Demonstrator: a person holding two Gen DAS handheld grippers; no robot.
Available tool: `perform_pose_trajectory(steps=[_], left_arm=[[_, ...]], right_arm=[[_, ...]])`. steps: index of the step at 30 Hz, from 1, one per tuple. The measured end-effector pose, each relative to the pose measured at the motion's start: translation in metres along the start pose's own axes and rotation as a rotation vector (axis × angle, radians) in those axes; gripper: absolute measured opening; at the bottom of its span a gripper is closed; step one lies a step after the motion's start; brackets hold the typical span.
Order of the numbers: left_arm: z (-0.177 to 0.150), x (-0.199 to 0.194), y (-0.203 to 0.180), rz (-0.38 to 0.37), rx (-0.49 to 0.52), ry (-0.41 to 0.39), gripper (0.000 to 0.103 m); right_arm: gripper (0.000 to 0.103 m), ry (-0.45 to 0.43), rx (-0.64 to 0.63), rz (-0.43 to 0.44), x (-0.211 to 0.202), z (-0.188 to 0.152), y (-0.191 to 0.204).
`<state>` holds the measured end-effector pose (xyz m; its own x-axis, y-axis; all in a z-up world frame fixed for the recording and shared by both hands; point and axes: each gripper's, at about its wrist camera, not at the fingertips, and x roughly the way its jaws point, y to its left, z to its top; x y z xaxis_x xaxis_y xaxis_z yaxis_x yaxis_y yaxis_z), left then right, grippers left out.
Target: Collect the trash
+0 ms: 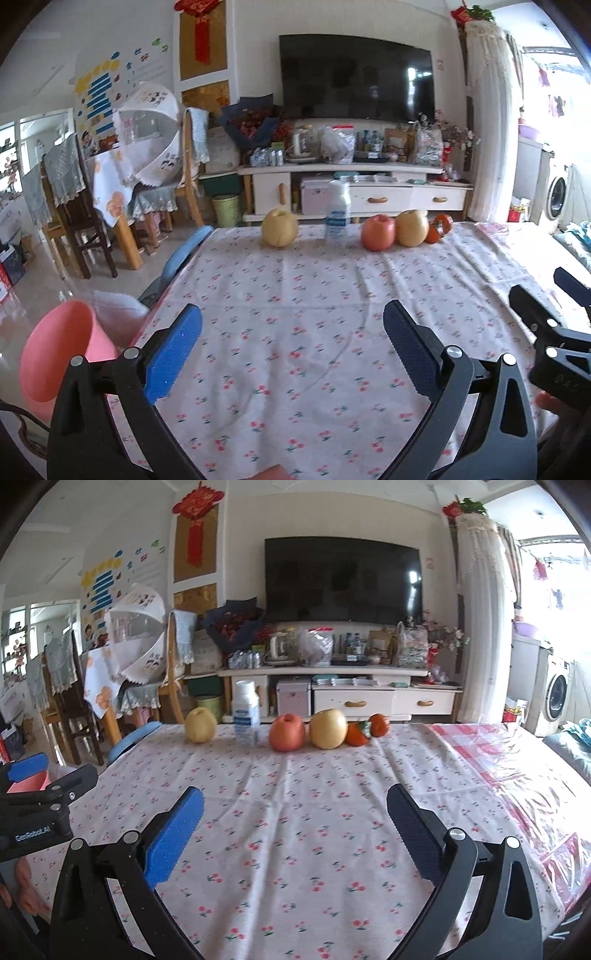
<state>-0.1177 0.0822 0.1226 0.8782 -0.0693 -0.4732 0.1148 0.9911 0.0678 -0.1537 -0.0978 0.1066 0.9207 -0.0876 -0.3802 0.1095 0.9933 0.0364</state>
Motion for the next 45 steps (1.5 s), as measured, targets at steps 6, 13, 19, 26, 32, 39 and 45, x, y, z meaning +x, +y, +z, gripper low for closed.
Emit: perform_pose_trajectory(steps=[6,13,19,26,32,39,45], left_arm=[[0.010,-0.006,-0.034,-0.013,0.050,-0.030,0.099],[0.017,-0.006,-0.055,-0.033,0.048,-0.031,0.099],[0.019,-0.005,-0.067,-0.034,0.052,-0.028,0.099],[0.019,-0.005,-0.083,-0.042,0.072,-0.039,0.099],[0.019,-0.002,-0.085,-0.025,0.063,-0.046,0.099],[0.017,0.004,-0.084,-0.014,0.060,-0.042,0.099],[0.014,0.010,-0.081,-0.015,0.054,-0.031,0.099]], right_arm=[[0.098,-0.009,0.029,-0.029,-0.001,0.001,-0.021],[0.098,-0.036,0.058,-0.070,-0.004,0.006,-0.045],[0.098,-0.036,0.076,-0.088,-0.002,0.008,-0.061],[0.098,-0.047,0.054,-0.098,0.000,0.009,-0.064],[0.098,-0.044,0.046,-0.101,0.004,0.008,-0.064],[0.098,-0.043,0.039,-0.094,0.008,0.006,-0.061],[0.098,-0.034,0.022,-0.091,0.016,0.005,-0.057]])
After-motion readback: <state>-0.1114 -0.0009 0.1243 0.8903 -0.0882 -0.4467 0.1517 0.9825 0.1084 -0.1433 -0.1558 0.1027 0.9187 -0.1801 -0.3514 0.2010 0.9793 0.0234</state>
